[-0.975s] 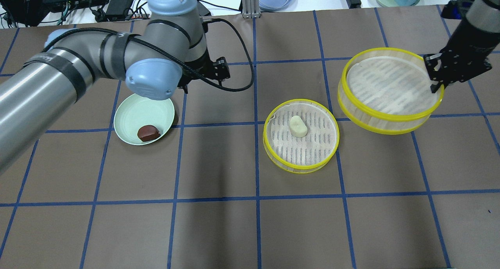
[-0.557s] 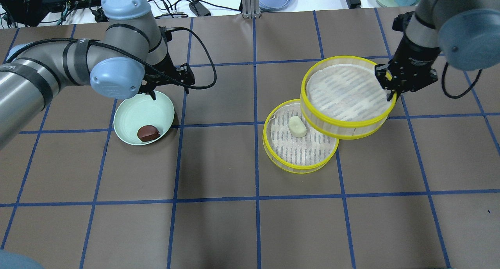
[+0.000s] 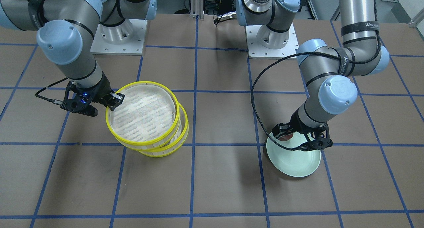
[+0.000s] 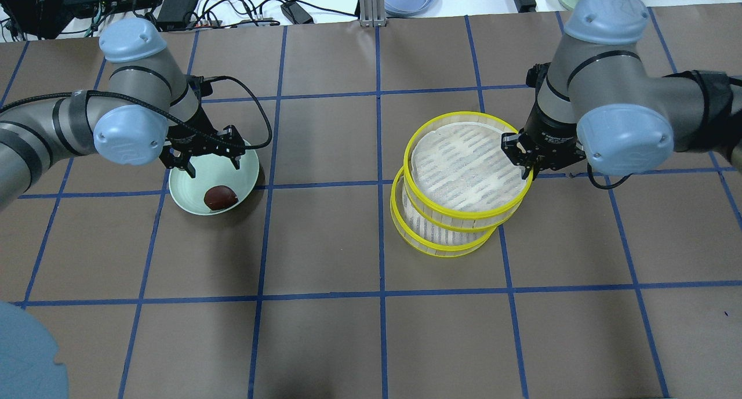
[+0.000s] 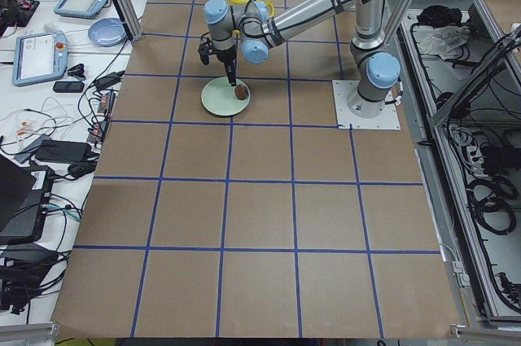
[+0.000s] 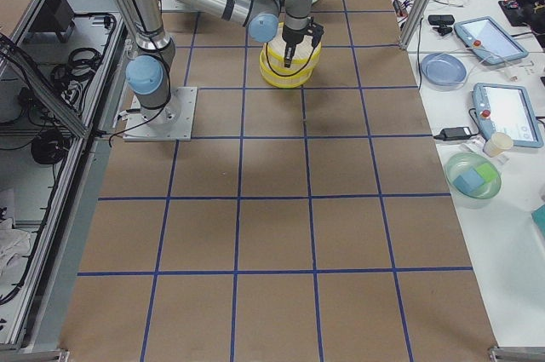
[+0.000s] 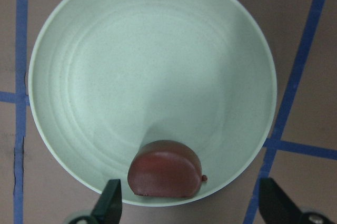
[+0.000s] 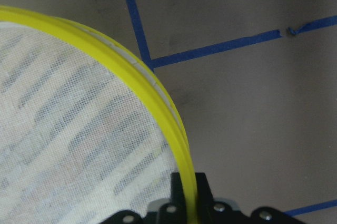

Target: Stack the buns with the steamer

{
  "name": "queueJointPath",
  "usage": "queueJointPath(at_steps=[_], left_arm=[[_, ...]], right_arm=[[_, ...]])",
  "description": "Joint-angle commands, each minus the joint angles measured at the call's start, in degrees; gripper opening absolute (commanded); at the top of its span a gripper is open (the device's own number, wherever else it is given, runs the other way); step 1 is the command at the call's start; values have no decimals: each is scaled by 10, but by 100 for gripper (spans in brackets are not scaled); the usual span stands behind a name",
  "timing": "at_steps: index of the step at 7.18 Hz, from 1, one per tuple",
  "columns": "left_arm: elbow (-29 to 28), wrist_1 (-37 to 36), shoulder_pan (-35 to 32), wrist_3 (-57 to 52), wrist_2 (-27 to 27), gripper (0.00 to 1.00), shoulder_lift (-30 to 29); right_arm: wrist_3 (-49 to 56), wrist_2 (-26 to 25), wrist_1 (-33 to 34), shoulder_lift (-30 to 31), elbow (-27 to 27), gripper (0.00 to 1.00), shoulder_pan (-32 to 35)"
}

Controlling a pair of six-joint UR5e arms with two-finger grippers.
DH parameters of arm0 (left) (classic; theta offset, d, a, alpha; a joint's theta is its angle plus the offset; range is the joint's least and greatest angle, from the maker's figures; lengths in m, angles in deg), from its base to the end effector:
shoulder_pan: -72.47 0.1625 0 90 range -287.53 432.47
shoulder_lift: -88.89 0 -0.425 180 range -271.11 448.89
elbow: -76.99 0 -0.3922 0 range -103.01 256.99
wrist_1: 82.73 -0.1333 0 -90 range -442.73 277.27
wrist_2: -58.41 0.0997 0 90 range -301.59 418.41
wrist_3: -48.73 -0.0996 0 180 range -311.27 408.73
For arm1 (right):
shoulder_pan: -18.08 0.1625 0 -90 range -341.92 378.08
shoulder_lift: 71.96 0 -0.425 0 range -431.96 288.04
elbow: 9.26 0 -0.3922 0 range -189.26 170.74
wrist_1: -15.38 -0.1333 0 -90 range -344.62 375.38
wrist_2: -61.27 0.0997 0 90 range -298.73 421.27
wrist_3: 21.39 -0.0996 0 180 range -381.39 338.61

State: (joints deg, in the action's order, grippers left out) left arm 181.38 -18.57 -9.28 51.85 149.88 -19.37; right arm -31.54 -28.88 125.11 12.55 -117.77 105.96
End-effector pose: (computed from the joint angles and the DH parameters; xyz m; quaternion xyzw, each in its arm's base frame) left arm -0.0504 -0.5636 0.2438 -0.0981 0.9933 0.0599 0.0101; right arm 0.1148 -0.4955 0.3193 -0.1067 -0.9936 -0.0371 0.0039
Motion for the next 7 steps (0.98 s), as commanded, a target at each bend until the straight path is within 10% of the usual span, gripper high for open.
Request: queueJointPath(at_steps=[1,7], left_arm=[[23,-25,26,-30,-2,90,-16],[23,-25,34,-26,-27,90,-34]], right_arm=[[1,0,27,0,-16,0,30],[58,-5,73,-14,-36,0,27]])
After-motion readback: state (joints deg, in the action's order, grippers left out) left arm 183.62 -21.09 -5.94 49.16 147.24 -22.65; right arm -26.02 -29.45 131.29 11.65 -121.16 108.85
